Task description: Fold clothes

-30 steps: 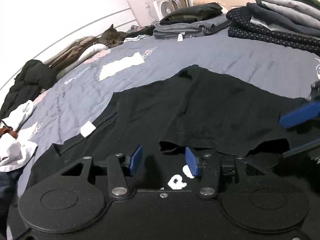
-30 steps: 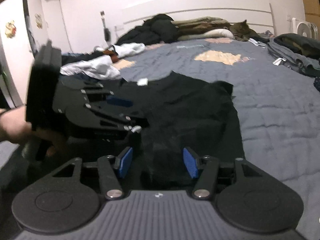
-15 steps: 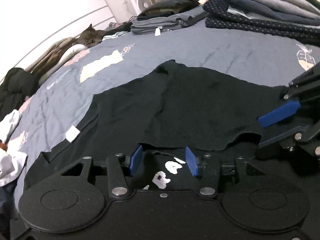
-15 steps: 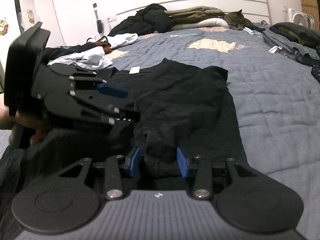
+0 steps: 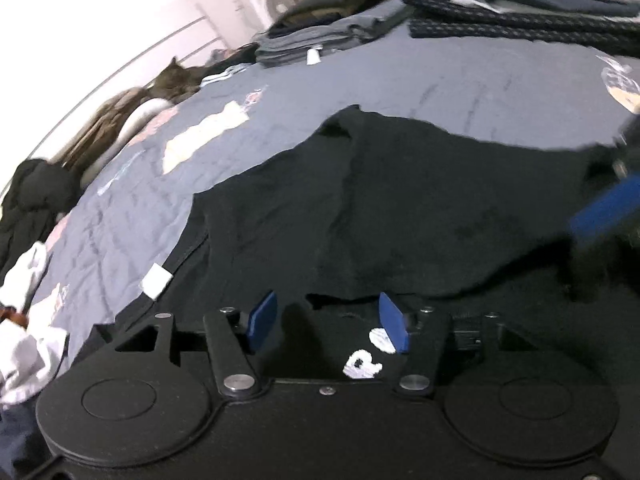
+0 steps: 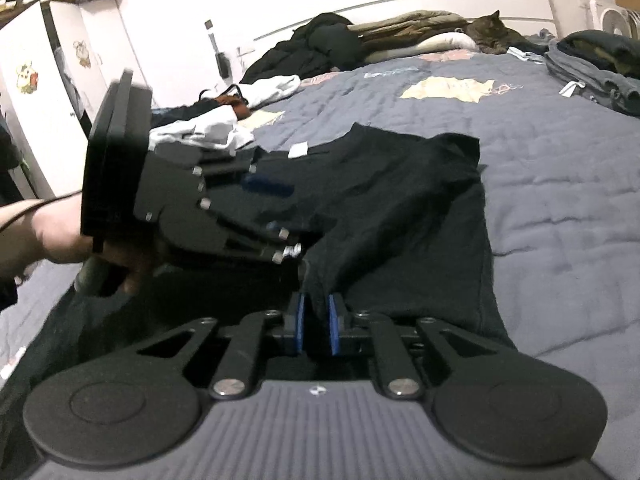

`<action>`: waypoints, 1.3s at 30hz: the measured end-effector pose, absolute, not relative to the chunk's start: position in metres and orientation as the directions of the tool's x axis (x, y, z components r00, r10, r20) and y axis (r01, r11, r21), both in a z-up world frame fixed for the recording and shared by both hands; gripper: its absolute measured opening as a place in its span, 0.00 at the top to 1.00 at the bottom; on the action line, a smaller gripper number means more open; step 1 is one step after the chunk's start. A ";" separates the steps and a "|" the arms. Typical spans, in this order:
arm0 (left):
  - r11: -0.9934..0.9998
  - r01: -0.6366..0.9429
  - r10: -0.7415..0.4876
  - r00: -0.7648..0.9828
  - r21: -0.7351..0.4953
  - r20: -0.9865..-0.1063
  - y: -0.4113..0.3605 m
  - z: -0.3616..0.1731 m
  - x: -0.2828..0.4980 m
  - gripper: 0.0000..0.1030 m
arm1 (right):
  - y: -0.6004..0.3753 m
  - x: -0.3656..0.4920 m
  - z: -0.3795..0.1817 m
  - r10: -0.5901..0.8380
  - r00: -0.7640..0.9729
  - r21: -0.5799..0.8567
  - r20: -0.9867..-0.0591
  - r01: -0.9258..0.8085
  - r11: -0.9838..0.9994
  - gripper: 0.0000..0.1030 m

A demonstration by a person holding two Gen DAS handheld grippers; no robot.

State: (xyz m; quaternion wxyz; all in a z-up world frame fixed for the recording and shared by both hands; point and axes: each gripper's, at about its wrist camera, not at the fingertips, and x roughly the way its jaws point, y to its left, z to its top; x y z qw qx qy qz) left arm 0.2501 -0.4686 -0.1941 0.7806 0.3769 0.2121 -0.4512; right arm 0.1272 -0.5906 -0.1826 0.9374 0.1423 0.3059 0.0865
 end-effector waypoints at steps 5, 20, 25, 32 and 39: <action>0.263 0.853 -0.548 0.516 0.451 -0.658 -0.472 -0.198 0.247 0.45 | -0.600 0.126 -0.178 0.253 0.802 0.341 -0.541 -0.066 0.938 0.88; 0.227 0.839 -0.577 0.525 0.495 -0.625 -0.482 -0.202 0.245 0.75 | -0.606 0.129 -0.177 0.300 0.785 0.377 -0.542 -0.093 0.922 0.88; 0.416 0.880 -0.608 0.456 0.228 -0.650 -0.469 -0.181 0.288 0.94 | -0.589 0.131 -0.185 0.282 0.738 0.254 -0.613 -0.153 0.955 0.88; 0.529 0.848 -0.589 0.344 -0.026 -0.732 -0.447 -0.180 0.325 0.77 | -0.582 0.128 -0.186 0.298 0.725 0.212 -0.621 -0.211 0.954 0.88; 0.502 0.848 -0.640 0.230 -0.172 -0.733 -0.415 -0.140 0.327 0.45 | -0.591 0.128 -0.184 0.327 0.687 0.275 -0.649 -0.188 0.943 0.78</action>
